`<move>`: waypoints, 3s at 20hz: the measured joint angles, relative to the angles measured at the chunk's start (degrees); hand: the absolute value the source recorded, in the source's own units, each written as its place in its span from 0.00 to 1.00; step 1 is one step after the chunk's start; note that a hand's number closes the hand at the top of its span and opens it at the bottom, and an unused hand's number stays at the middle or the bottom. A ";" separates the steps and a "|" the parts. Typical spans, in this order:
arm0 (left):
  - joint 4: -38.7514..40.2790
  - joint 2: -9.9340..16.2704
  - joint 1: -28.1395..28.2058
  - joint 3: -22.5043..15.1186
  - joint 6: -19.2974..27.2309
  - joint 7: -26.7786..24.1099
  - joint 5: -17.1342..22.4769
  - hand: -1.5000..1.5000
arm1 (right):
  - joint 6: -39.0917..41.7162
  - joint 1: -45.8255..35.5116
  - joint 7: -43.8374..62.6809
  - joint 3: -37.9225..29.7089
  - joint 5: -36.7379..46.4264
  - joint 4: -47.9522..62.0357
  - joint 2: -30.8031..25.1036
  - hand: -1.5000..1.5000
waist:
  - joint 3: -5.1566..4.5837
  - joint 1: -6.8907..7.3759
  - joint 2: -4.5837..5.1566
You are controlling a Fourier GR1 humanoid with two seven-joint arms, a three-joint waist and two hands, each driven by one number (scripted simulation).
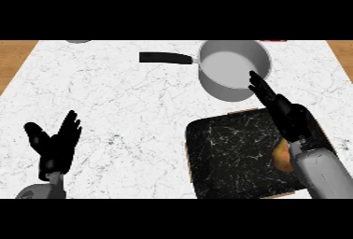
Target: Pick the pear from the tray and place it in the pot
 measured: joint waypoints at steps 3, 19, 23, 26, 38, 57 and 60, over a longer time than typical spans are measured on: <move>-3.47 1.35 -1.36 0.60 0.18 -0.95 -0.71 0.50 | 1.90 0.82 -5.11 -4.61 -2.48 -0.61 -2.26 1.00 | -0.42 -0.89 0.53; -16.28 5.00 -8.08 0.38 -0.15 0.10 -3.74 0.50 | 11.88 5.62 -49.19 -25.59 -2.55 17.73 -15.95 0.00 | -0.86 -1.31 1.31; -17.89 4.90 -8.28 0.24 0.39 1.80 -4.54 0.50 | 16.47 6.49 -45.64 -24.32 -0.97 14.11 -20.90 0.00 | -0.99 -1.61 1.17; -18.07 4.88 -8.19 0.31 0.49 2.22 -4.78 0.50 | 19.28 7.73 -41.57 -21.62 2.02 10.27 -25.02 0.00 | -1.08 -1.82 1.07; -18.27 4.12 -7.07 1.00 -0.49 1.08 -5.13 0.50 | 24.28 9.70 -17.12 -10.03 13.69 -10.65 -30.84 0.00 | -1.12 -1.74 1.05; -18.46 1.36 -9.75 3.44 -2.53 4.05 -8.10 0.50 | 27.59 12.97 -3.04 -8.33 29.33 -18.44 -17.30 0.00 | -1.03 -1.54 1.23; -19.25 2.05 -9.12 5.02 -3.94 4.23 -7.50 0.50 | 27.01 11.49 -5.03 -8.19 32.28 -14.83 -15.02 0.00 | -1.03 -1.39 1.24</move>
